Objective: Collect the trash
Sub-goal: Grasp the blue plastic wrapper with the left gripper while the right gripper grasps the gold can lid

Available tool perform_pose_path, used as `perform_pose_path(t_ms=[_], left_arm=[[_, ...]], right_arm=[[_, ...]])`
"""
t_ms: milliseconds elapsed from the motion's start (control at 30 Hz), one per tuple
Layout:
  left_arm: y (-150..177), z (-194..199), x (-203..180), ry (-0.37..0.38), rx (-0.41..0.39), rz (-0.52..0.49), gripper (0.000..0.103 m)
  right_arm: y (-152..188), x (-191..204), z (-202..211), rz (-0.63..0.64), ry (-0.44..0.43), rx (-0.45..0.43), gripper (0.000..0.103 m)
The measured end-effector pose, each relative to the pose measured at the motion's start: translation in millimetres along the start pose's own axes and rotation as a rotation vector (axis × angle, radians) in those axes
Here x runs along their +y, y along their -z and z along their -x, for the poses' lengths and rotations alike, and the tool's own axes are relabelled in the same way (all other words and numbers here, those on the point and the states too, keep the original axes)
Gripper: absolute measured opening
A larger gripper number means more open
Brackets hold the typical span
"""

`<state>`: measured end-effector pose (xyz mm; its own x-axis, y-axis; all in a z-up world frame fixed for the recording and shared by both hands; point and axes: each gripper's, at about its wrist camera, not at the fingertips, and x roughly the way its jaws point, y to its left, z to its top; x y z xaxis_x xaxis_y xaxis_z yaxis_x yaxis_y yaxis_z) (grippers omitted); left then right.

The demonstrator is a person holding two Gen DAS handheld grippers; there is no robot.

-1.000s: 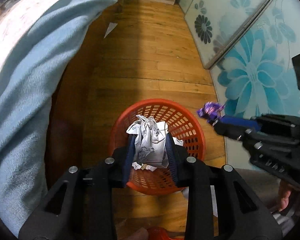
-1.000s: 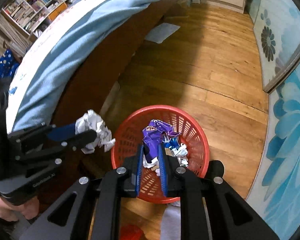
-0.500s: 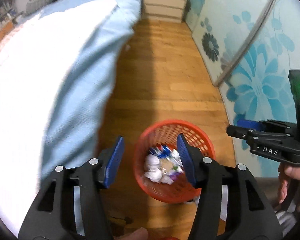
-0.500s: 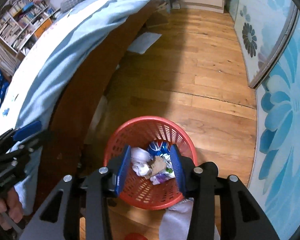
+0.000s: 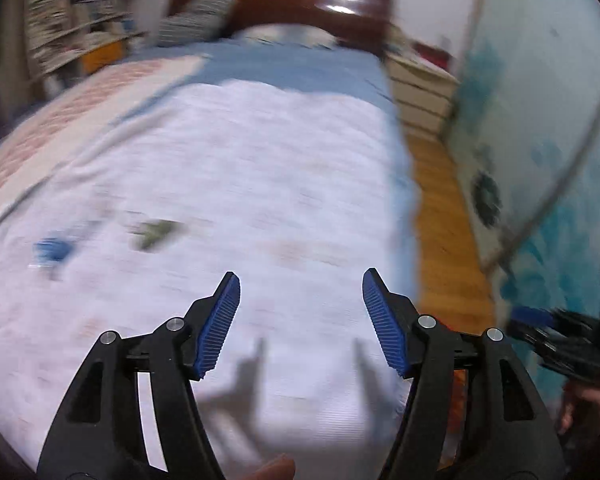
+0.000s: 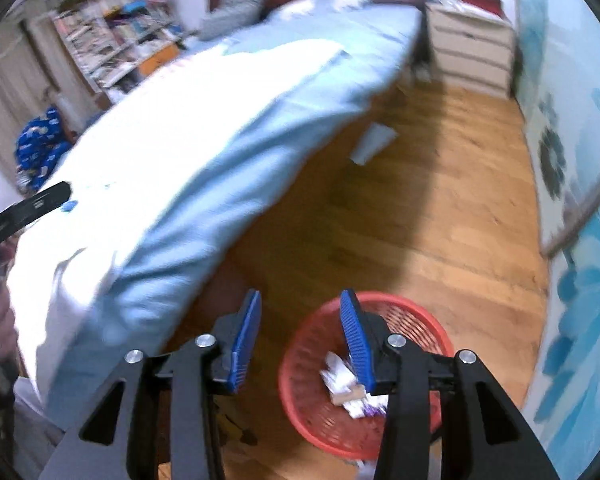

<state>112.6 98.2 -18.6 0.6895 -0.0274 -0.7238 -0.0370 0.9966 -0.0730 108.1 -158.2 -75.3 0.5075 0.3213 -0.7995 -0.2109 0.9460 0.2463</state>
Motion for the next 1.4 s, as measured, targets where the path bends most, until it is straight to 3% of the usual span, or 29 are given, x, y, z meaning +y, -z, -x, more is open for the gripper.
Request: perform_pose_path(t_ms=[67,233,333,400,567,733,833,1000,1033,1067,1233,1400], left_arm=[[-9,5,47,-0.086,-0.035,0.059,0.067],[-21,6,161,-0.267,-0.052,0.243,0.075],[-19,1,212,-0.307,-0.025,0.343,0.076],[-16,-10,238,-0.288,0.004,0.408,0.076],[-11,-37,252,-0.177,0.048,0.477,0.076],[-11,-57,246,-0.120,0.090,0.452,0.076],[-11,-76,241,-0.135,0.136,0.440,0.076],[-8,-91,249,-0.120,0.172,0.501,0.076],[-7,-91,254,-0.111,0.165,0.526,0.070],[-7,-90,257,-0.105,0.160,0.542,0.049],[-4,-78,274,-0.062,0.131,0.613,0.041],[-15,-44,286,-0.042,0.020,0.636,0.038]], right_arm=[[-10,26,6,0.062,-0.013,-0.040,0.058],[-51,106,4,0.156,-0.100,-0.101,0.059],[-78,157,-5,0.224,-0.151,-0.111,0.067],[-91,187,-14,0.259,-0.167,-0.108,0.067],[-125,253,-45,0.292,-0.222,-0.068,0.067],[-126,283,-77,0.301,-0.229,-0.009,0.068],[-126,295,-107,0.324,-0.203,0.037,0.068],[-129,310,-152,0.393,-0.157,0.090,0.069],[-131,316,-159,0.416,-0.156,0.098,0.071],[-132,320,-165,0.430,-0.157,0.097,0.073],[-142,331,-193,0.451,-0.142,0.125,0.076],[-146,334,-218,0.424,-0.141,0.162,0.077]])
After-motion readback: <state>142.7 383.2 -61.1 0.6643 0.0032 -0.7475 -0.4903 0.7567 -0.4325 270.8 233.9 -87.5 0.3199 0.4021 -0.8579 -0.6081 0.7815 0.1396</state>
